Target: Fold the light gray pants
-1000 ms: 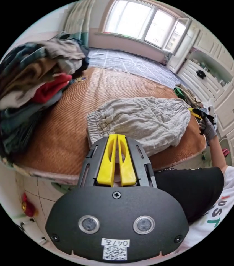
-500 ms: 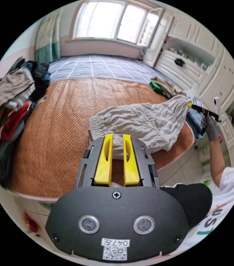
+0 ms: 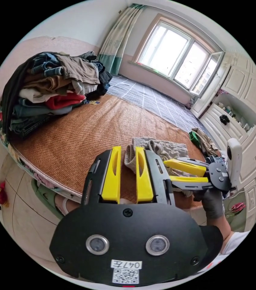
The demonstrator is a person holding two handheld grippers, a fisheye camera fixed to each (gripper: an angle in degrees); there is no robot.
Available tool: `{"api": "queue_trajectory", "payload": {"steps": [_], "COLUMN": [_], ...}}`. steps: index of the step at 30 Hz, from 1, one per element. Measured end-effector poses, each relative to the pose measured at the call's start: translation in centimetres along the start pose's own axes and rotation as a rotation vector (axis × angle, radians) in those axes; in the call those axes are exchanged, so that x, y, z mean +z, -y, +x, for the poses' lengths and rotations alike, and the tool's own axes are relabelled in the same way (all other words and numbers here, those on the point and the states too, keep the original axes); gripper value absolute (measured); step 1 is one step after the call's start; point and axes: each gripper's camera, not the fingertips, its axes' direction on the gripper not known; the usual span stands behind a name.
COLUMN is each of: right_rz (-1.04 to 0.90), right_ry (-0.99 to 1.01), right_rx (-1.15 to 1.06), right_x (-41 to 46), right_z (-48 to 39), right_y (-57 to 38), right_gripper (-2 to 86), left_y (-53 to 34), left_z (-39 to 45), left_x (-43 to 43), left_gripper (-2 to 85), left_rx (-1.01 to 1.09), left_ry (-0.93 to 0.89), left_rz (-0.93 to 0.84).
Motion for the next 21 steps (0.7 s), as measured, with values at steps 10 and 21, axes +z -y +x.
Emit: {"api": "queue_trajectory", "payload": {"steps": [10,21], "right_rz": [-0.002,0.018], "right_ry": [-0.177,-0.22], "right_rx": [-0.07,0.012], "right_x": [-2.2,-1.2], "right_z": [-3.7,-1.3], "right_y": [0.9,-1.3], "right_gripper": [15.1,2.9], "left_y": [1.3,4.8], "left_z": [-4.6,-0.6], "left_x": [-2.8,-6.1], "left_gripper": [7.8,6.8], "left_rx": [-0.089,-0.057], "left_ry": [-0.052,-0.045], "left_rz": [0.015,0.044]}}
